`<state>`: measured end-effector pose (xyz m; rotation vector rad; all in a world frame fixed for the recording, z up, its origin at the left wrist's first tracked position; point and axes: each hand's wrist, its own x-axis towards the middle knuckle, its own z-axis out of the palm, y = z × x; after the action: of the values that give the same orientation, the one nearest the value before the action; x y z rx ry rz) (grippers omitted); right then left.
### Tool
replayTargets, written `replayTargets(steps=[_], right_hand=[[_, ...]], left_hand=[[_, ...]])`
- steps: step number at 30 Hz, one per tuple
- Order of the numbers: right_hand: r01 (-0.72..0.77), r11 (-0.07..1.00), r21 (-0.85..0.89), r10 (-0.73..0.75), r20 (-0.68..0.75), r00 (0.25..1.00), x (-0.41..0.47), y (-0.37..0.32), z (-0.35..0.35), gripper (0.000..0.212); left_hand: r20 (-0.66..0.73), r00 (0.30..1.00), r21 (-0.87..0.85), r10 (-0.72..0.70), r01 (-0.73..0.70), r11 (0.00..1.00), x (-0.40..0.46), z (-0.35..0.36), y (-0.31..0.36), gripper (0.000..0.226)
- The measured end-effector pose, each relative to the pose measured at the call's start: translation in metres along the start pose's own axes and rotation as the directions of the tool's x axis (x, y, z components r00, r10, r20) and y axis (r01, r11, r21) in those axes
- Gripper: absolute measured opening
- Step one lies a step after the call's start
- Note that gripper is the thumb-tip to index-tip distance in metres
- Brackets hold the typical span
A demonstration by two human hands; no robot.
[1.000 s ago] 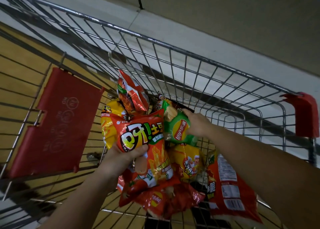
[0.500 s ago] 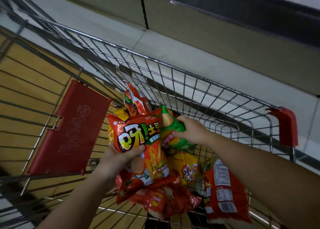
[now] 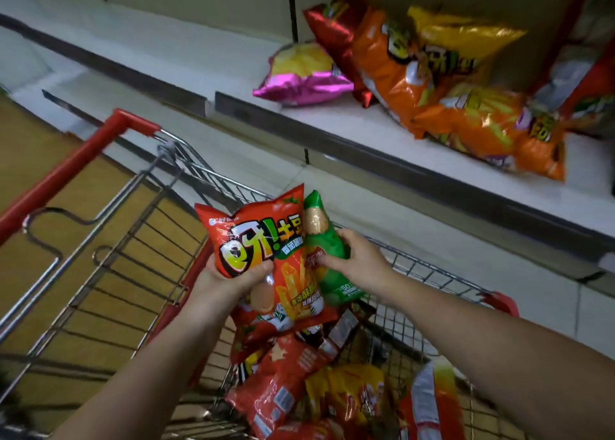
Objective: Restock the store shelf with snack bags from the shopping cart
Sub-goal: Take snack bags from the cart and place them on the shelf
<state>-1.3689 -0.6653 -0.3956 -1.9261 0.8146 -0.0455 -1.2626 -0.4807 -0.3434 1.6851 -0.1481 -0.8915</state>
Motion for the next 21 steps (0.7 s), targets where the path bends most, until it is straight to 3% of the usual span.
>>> replayTargets(steps=[7, 12, 21], right_hand=[[0.077, 0.995, 0.058, -0.069, -0.129, 0.989, -0.006, -0.075, -0.029, 0.048], [0.159, 0.984, 0.082, -0.135, -0.245, 0.960, -0.010, -0.126, -0.053, 0.052], [0.349, 0.926, 0.142, -0.250, -0.461, 0.851, -0.027, -0.219, -0.118, 0.053]], left_hand=[[0.029, 0.984, -0.072, 0.173, -0.171, 0.983, -0.012, -0.011, 0.067, 0.056], [0.012, 0.955, -0.025, 0.296, -0.296, 0.955, -0.018, -0.026, 0.114, 0.070], [0.001, 0.859, -0.081, 0.511, -0.510, 0.857, -0.040, -0.043, 0.217, 0.054]])
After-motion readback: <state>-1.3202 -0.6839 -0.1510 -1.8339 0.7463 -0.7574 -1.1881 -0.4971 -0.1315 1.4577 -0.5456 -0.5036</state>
